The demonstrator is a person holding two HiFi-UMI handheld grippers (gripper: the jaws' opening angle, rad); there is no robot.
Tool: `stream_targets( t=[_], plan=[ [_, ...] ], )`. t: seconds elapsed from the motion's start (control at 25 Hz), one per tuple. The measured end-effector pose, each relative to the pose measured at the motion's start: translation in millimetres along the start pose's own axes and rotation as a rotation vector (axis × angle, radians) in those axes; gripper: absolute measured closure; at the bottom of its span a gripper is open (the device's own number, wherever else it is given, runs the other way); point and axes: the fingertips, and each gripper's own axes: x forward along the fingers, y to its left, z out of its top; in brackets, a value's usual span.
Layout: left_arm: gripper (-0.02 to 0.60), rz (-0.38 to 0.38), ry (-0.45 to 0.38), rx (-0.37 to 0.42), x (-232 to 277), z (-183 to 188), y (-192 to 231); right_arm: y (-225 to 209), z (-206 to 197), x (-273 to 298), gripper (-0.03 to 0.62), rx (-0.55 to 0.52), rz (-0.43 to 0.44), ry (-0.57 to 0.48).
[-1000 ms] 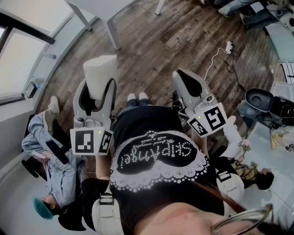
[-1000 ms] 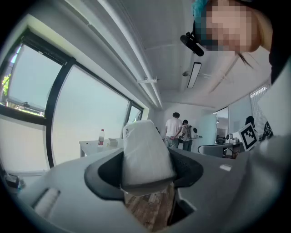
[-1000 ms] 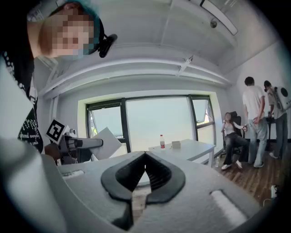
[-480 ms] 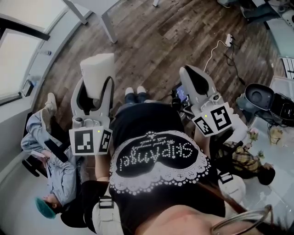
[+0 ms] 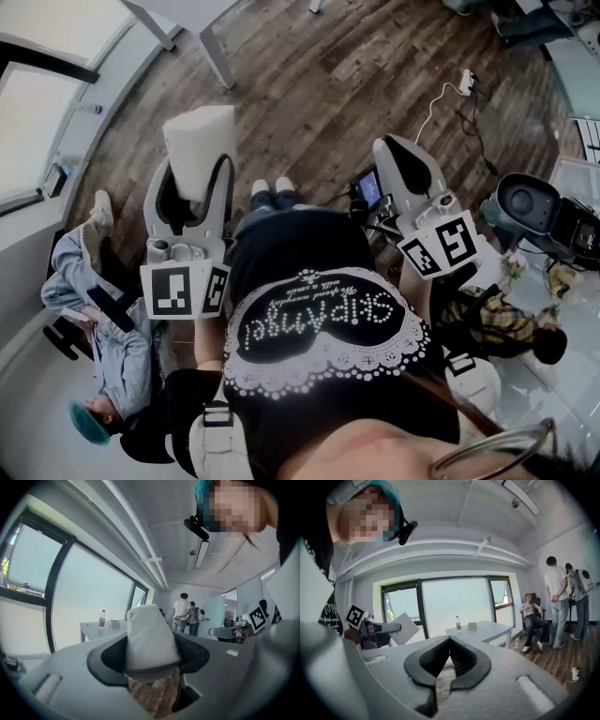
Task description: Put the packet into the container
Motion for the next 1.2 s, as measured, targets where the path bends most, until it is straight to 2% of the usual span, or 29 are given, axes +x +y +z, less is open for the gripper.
stream_targets(
  t=[0.32, 0.48, 0.68, 0.84, 1.2],
  plan=[
    [0.304, 0.012, -0.019, -0.014, 12.3, -13.8, -19.3, -38.5, -14.1, -18.7, 0.591, 0.008, -0.035, 0.002],
    [0.304, 0.011, -0.013, -0.032, 34.4, -14.2, -13.6, -50.9, -14.4, 1.7, 0.591, 0.019, -0.040, 0.021],
    [0.304, 0.011, -0.001, -0.057, 66.4, -9.8, 15.1, -44.7, -8.4, 51.8, 0.591, 0.036, -0.002, 0.035],
    [0.304, 0.008, 0.000, -0.045, 89.3, 8.0, 48.2, -36.2, 13.0, 92.8, 0.591, 0.032, 0.018, 0.017],
    [0.304, -0.038, -0.020, -0.003, 141.0, 38.5, 80.6, -57.0, 31.3, 138.3, 0.591, 0.029, -0.043, 0.003]
  ],
)
